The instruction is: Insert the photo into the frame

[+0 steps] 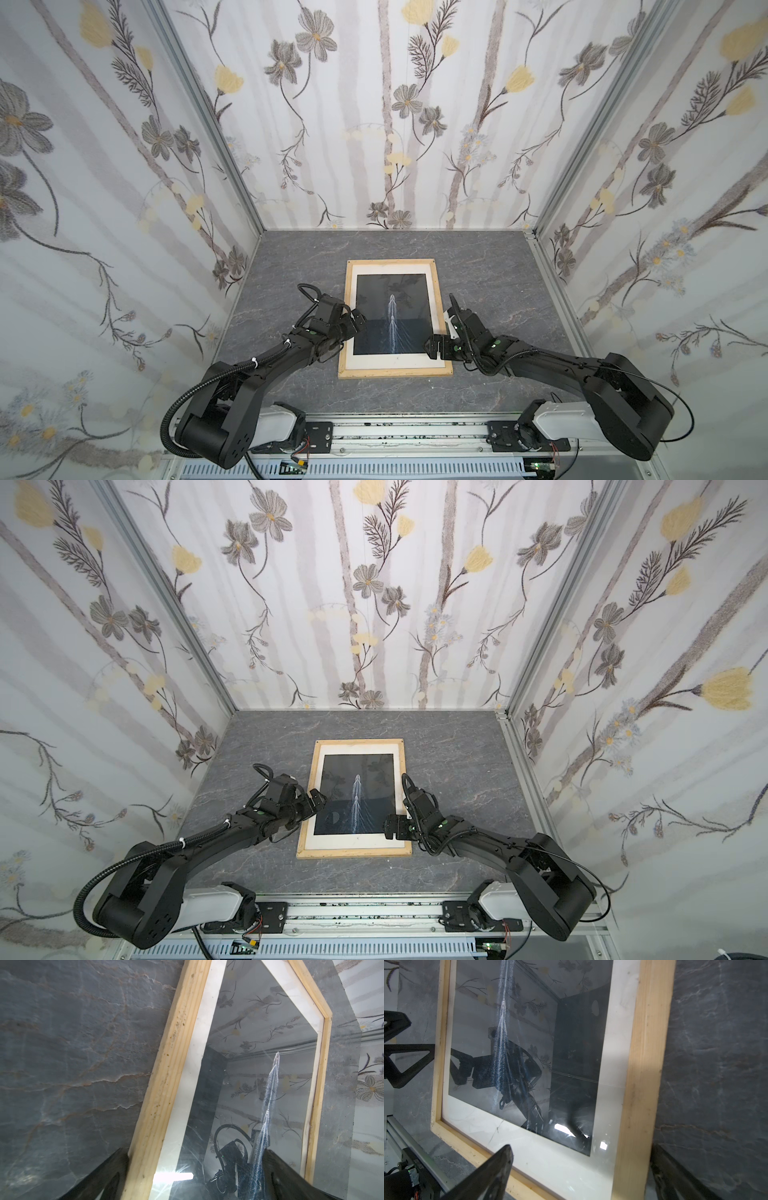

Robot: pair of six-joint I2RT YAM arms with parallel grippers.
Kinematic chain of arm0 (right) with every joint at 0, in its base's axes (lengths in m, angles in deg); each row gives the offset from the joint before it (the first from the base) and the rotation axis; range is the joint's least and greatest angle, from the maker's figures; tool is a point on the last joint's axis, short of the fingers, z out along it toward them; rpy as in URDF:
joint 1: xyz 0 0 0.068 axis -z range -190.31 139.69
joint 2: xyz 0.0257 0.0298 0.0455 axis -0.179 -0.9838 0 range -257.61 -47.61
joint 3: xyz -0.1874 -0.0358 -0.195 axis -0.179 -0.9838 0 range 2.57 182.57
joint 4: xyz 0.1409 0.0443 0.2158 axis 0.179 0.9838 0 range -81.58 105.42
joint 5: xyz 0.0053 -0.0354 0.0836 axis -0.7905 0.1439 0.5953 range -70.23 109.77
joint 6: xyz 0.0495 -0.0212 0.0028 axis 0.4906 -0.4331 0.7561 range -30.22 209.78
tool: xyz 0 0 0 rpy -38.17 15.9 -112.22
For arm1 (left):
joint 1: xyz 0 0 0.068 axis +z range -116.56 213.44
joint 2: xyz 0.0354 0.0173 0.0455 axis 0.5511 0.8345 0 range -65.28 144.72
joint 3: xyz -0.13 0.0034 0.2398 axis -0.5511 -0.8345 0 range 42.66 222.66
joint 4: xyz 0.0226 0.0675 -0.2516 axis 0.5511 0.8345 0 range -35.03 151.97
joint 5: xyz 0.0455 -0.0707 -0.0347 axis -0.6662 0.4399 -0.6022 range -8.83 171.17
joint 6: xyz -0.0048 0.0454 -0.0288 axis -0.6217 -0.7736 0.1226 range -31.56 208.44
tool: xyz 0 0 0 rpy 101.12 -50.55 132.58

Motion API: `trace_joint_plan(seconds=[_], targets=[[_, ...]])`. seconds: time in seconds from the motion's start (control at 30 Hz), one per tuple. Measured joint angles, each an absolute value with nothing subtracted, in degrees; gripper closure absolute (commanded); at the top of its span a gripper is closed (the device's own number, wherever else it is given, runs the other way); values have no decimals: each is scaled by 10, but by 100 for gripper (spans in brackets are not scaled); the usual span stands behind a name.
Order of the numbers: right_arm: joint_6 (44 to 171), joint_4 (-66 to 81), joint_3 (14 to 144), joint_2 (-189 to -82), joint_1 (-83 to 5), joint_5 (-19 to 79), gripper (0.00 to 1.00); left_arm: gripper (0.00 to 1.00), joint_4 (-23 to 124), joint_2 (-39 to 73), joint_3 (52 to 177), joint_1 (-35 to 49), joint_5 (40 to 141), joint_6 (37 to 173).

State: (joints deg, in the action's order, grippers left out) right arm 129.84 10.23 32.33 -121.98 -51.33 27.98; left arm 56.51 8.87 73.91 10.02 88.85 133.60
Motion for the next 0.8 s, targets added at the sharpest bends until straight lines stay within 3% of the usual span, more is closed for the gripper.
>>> trace_joint_plan(seconds=[0.4, 0.8], targets=[[1256, 163, 404, -1197, -496, 236, 0, 0, 610, 59, 788, 105, 867, 1307], [1212, 195, 466, -1148, -411, 183, 0, 0, 655, -2, 823, 117, 740, 1267]])
